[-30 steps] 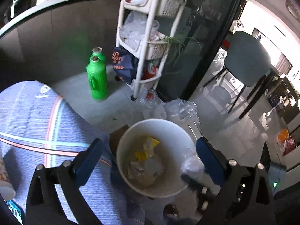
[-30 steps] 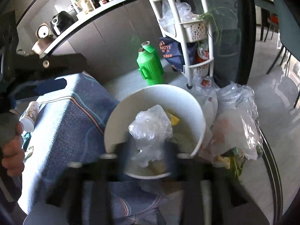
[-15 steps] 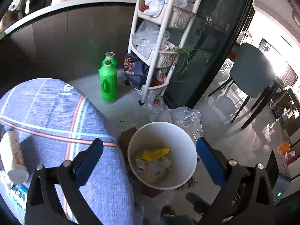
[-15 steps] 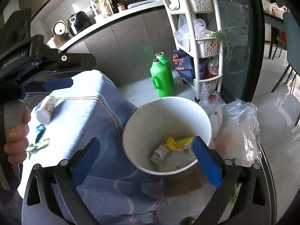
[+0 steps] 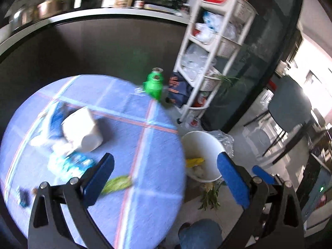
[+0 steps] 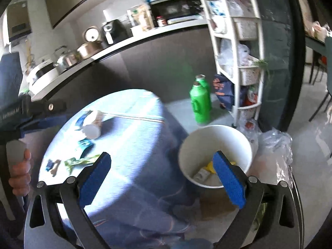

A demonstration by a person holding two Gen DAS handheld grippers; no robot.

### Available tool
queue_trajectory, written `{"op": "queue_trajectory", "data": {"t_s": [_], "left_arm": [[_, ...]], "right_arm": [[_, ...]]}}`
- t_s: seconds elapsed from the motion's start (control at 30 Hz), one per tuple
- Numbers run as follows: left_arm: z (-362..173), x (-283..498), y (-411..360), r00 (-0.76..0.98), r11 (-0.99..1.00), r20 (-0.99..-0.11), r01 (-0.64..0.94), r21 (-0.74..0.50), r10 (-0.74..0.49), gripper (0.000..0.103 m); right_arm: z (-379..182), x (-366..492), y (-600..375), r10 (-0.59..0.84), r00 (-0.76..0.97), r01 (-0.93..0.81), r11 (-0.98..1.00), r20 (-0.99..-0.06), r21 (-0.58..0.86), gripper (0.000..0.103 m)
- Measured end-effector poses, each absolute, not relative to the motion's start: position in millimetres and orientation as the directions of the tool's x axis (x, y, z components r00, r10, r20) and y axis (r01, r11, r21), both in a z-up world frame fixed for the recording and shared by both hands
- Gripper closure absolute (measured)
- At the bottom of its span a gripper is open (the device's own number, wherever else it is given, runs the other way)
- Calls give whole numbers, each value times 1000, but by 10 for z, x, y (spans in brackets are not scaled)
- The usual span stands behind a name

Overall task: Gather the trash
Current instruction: 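Move both grippers back over the table toward the can and chew stick, then grasp the small blue can with the left gripper while the right gripper grasps the tan chew stick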

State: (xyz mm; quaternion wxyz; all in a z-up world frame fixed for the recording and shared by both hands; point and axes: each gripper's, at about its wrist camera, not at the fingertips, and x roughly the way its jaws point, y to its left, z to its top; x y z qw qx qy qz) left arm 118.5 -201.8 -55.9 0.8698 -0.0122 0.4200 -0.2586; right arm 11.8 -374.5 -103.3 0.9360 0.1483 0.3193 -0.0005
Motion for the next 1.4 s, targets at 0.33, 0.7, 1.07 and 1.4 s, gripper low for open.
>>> {"op": "queue_trajectory", "data": {"t_s": [0.33,0.7,1.07,1.4], "left_arm": [[-643,918,-520,587,946,-743,222,-234,-322,4],[-959,918,717,609,976,-768,48,-214,-198,14],[-1483,1397,823,484,959,-828,138,-247,-283,71],[-1647,1540,774,445,948,-838,176,-264,-316,72]], "right_arm": [[-823,241,-2761,222,762,-119,971,-608,205,9],[-853,630,-1900,389,623,-217,919,-678,329,9],[-1221,875,-850,366,499,-335,918,-785,214,52],[-1584,1175,-332,340,457,-341,921,-822,191,75]]}}
